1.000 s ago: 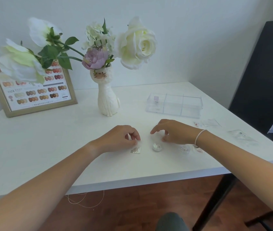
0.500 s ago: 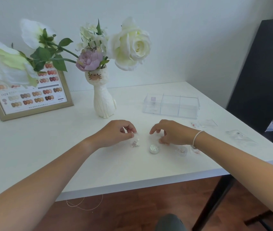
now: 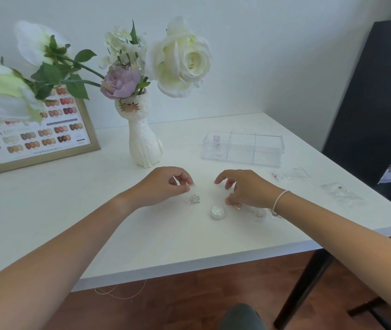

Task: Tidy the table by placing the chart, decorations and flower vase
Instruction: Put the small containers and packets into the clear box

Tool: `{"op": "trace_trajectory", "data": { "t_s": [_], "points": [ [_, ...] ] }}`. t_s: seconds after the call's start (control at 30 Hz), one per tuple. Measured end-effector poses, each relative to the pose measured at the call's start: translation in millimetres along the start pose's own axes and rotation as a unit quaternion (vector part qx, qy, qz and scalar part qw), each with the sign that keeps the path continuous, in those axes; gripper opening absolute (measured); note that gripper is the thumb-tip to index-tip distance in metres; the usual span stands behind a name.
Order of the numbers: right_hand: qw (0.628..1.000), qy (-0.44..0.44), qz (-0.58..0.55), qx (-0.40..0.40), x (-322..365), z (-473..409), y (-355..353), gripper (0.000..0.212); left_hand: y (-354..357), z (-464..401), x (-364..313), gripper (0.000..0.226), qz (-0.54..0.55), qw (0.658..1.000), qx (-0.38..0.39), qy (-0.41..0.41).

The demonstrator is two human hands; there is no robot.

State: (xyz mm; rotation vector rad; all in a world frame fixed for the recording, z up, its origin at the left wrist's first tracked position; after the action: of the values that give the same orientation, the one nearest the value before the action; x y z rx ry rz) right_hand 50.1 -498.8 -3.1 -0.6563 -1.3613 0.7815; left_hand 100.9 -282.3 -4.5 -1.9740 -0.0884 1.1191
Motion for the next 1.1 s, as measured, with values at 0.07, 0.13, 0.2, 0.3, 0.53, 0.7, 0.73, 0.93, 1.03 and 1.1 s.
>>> {"op": "trace_trajectory", "data": {
  "t_s": [0.07, 0.13, 0.2, 0.3, 0.53, 0.7, 0.73, 0.93, 1.03, 1.1],
  "points": [
    [1.000, 0.007, -0.021, 0.007, -0.4, -0.7, -0.2, 0.042, -0.9, -2.5, -0.3, 0.018, 0.004, 1.000, -0.002, 0.000],
    [1.000, 0.007, -0.022, 0.016, -1.2, -2.6, -1.7, 0.036, -2.1, -6.3, -1.0, 0.018, 0.004, 1.000, -0.004, 0.003],
    [1.000, 0.002, -0.019, 0.021, -1.1, -4.7, -5.6, 0.028, -4.0, -11.7, -2.1, 0.018, 0.002, 1.000, -0.007, 0.005],
    [0.999, -0.014, -0.037, 0.009, 1.3, -8.8, -17.6, 0.018, -8.6, -22.6, -4.6, 0.019, 0.005, 1.000, -0.018, 0.006],
    [0.984, -0.021, -0.146, -0.102, 3.0, -28.1, -62.5, 0.017, -24.6, -71.3, -13.7, 0.014, -0.017, 0.994, -0.098, 0.035],
    [0.956, -0.015, -0.240, -0.169, -4.2, -50.7, -87.9, 0.019, -26.7, -115.8, -14.9, 0.011, -0.037, 0.989, -0.134, 0.050],
    [0.952, -0.015, -0.246, -0.181, -5.5, -55.8, -91.1, 0.019, -25.9, -123.9, -15.1, 0.011, -0.040, 0.989, -0.135, 0.051],
    [0.937, -0.020, -0.263, -0.230, -10.8, -83.6, -103.7, 0.025, -20.3, -161.2, -5.8, 0.013, -0.071, 0.991, -0.109, 0.035],
    [0.931, -0.020, -0.275, -0.239, -10.4, -95.5, -103.9, 0.026, -16.9, -170.7, 2.0, 0.015, -0.076, 0.992, -0.094, 0.025],
    [0.931, -0.020, -0.276, -0.238, -8.6, -102.4, -101.6, 0.024, -14.6, -174.0, 5.5, 0.016, -0.080, 0.994, -0.076, 0.021]
  ]
}}
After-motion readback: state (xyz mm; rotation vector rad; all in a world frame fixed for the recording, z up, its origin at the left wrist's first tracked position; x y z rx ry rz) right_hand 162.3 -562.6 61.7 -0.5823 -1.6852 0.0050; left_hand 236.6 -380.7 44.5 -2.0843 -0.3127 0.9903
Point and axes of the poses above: each hand's wrist, its own z-axis away from the middle knuckle, its own y-axis out of the palm, x = y × z, the point moved 1 cm from there along -z, towards the middle knuckle, and after that the axes turned 9 degrees about y, right-handed, at the moved point
